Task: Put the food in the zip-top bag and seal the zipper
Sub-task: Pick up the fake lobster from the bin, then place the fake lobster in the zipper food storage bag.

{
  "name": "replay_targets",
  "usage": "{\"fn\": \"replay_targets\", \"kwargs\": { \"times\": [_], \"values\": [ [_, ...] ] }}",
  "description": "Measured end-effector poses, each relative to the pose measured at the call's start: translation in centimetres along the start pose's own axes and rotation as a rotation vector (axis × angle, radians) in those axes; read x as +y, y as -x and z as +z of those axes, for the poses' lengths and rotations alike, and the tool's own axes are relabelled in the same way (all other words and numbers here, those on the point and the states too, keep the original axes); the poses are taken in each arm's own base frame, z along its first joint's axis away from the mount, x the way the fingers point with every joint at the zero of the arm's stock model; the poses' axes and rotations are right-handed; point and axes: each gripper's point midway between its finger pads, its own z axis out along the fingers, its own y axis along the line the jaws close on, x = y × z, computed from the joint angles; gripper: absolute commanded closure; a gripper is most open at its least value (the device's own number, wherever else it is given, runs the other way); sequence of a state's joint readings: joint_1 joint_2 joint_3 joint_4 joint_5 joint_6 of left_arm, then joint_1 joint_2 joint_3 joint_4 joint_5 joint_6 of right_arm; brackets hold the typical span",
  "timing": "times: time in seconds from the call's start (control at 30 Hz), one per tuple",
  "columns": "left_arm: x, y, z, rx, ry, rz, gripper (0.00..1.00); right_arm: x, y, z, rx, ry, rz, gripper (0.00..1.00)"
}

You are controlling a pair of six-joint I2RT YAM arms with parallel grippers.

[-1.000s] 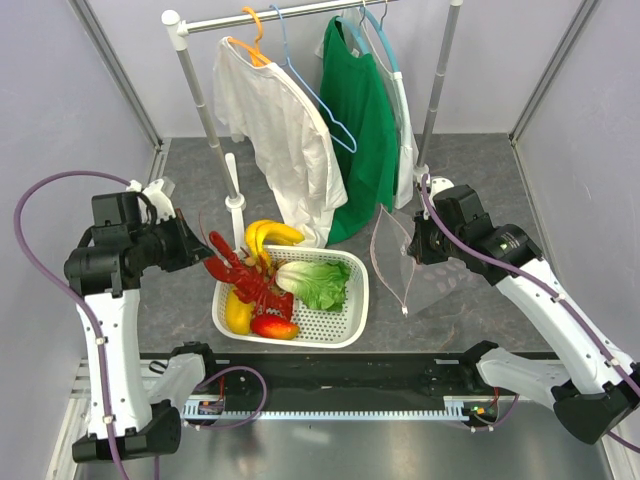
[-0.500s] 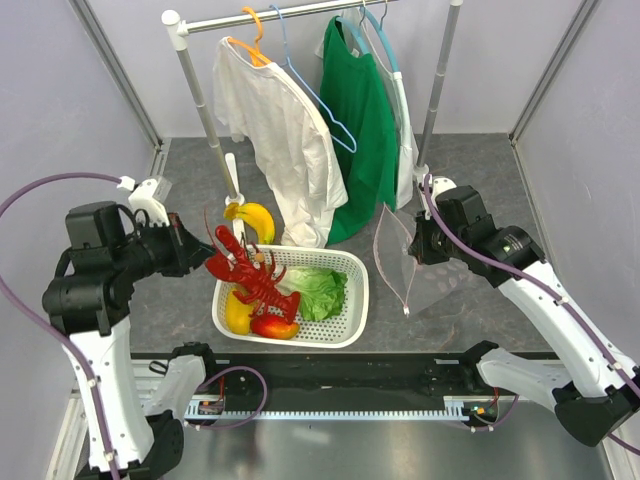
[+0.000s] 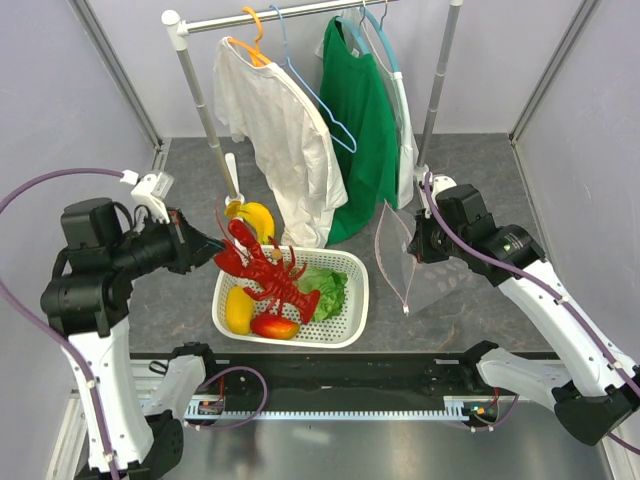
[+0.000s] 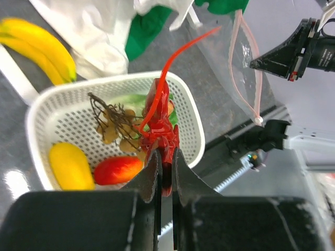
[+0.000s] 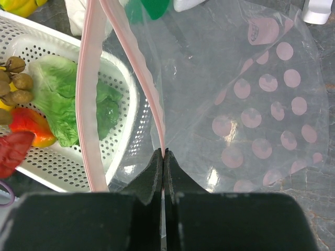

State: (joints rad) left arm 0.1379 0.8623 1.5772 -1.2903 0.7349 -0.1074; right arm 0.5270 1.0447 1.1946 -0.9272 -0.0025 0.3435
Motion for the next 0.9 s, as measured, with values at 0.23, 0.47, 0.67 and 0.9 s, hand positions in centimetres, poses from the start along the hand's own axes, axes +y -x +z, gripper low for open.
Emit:
{"fn": "replay_targets", "kwargs": {
  "times": [0.23,0.47,0.67,0.9],
  "values": [
    [0.6,-3.2,3.3,0.154,-0.122,-0.260,0.98,0.0,0.0,-0.1,-0.001,0.001,0.000,1.00],
    [2.0,-8.8,5.5,0.295,-0.141,-0.532,0.98,0.0,0.0,-0.2,-0.006,0.002,-0.003,1.00],
    [2.8,-11.9,7.0,0.375,-0.168,-0.679,0.98,0.0,0.1,-0.3,-0.011,0.004,-0.007,1.00],
    [4.4,-15.0,8.2,0.423,-0.130,-0.737,0.98,0.0,0.1,-0.4,-0.013,0.005,-0.008,1.00]
  ]
}}
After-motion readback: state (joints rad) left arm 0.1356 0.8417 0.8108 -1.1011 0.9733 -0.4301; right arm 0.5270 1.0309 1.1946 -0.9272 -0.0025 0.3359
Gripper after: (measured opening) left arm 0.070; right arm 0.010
